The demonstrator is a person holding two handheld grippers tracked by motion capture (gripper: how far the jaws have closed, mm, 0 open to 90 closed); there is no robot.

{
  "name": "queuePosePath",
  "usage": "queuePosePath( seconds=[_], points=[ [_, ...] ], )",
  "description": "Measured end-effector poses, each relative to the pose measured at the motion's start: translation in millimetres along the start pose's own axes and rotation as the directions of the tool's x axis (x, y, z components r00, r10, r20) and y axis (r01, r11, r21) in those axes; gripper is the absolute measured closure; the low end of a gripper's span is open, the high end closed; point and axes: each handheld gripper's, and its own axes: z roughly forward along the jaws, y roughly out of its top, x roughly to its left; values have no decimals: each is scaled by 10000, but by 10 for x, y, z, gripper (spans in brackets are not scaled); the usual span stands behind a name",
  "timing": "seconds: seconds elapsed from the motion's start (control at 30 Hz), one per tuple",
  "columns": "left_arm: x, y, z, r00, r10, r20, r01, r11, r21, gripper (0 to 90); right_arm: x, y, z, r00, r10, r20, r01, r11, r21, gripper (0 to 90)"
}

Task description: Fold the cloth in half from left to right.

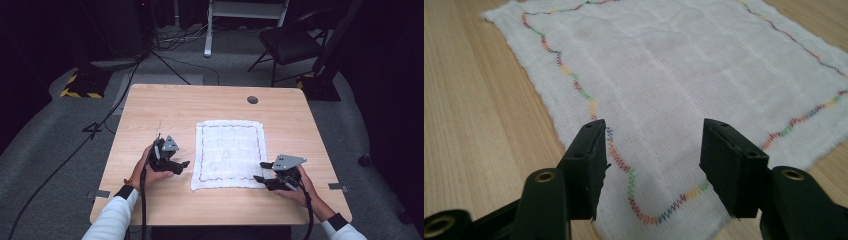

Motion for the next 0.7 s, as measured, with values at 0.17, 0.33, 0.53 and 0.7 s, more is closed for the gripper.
queuePosePath(
  seconds=[0.17, 0.33, 0.53, 0.7],
  points=[
    [99, 78, 107, 9983, 165, -567, -166, 9999, -10, 204, 130, 134, 141, 9987, -417, -291, 417, 9991, -18, 452],
    [197, 181, 173, 9990, -4, -437, 4, 10000, -4, 202, 248, 308, 282, 9957, -755, -538, 746, 9970, -186, 456],
    [279, 279, 255, 9993, -156, -351, 152, 9998, -138, 202, 418, 542, 484, 9877, -1141, -1070, 1105, 9931, -392, 459],
    [334, 321, 340, 9979, -401, -501, 389, 9989, -258, 202, 543, 680, 679, 9795, -1457, -1390, 1417, 9892, -387, 464]
  ],
)
